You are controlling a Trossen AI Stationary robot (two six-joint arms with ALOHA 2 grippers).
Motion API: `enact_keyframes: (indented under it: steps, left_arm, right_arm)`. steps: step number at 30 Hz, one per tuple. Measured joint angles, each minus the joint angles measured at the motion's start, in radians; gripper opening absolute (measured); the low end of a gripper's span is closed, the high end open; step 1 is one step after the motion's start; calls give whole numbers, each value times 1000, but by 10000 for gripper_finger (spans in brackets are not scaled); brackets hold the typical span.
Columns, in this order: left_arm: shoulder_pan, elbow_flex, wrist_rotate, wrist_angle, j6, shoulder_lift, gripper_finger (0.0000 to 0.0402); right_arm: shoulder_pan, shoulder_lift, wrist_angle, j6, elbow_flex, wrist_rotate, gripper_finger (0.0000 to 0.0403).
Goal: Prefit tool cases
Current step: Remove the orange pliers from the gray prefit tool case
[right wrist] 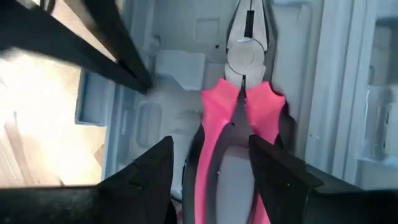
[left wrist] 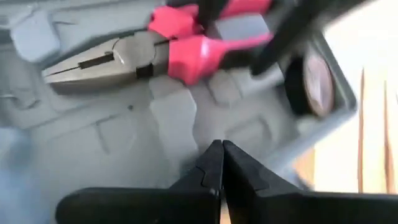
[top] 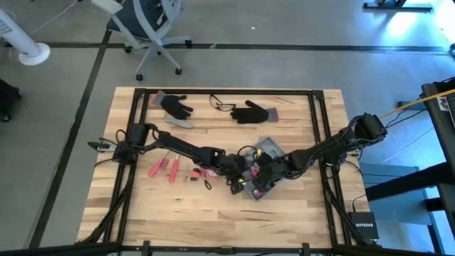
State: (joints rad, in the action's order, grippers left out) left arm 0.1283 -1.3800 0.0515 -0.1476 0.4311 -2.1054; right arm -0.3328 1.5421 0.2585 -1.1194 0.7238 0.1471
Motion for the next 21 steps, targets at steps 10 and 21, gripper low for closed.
enact_keyframes:
  steps: [10, 21]
  left_arm:
    - [-57, 0, -55, -275, -228, 103, 0]
    - [-64, -3, -124, -190, -162, 44, 0]
  right_arm:
    - [0, 0, -2, -3, -2, 61, 201]
    - [3, 15, 46, -6, -2, 120, 199]
